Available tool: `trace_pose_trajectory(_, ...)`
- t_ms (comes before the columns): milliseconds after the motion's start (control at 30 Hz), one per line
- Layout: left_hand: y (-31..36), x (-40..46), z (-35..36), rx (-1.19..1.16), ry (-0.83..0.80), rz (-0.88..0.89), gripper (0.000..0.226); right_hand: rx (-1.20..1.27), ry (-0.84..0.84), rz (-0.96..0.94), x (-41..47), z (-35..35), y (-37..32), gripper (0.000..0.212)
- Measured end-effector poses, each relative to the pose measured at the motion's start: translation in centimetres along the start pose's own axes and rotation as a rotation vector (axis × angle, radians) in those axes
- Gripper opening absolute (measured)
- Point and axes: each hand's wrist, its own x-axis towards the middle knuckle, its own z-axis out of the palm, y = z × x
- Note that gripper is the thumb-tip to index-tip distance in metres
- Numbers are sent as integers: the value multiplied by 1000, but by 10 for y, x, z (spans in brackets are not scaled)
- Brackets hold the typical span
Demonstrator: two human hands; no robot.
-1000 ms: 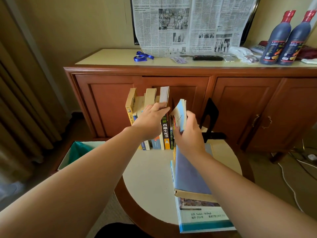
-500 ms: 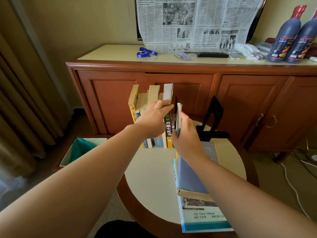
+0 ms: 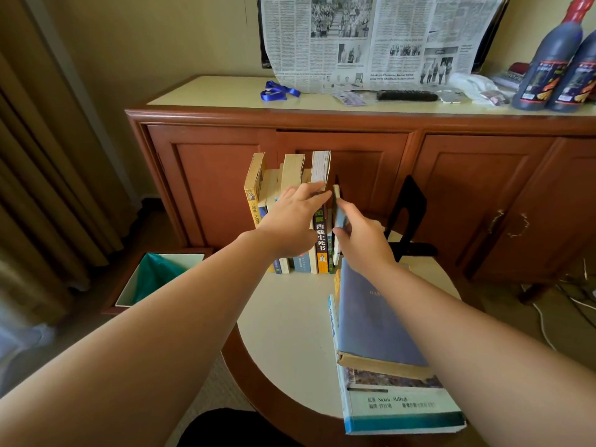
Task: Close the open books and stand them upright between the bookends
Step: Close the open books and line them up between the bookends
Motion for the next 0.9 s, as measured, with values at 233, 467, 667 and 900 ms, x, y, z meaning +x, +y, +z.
trace_pose_trajectory(233,0,-1,1,21,9,13,88,-100,-101,33,12,6,8,67)
trace_pose_trajectory(467,-1,-3,0,21,13,29,88,-210,-159,25,19,8,11,75)
trace_pose_trajectory(667,-2,-3,1,17,16,26,88,-408,-160,-4,20,5,3,73)
trace_pose_trajectory(900,-4,-2,2,7,30,36,95,-522,-126,-27,15,7,-1,70)
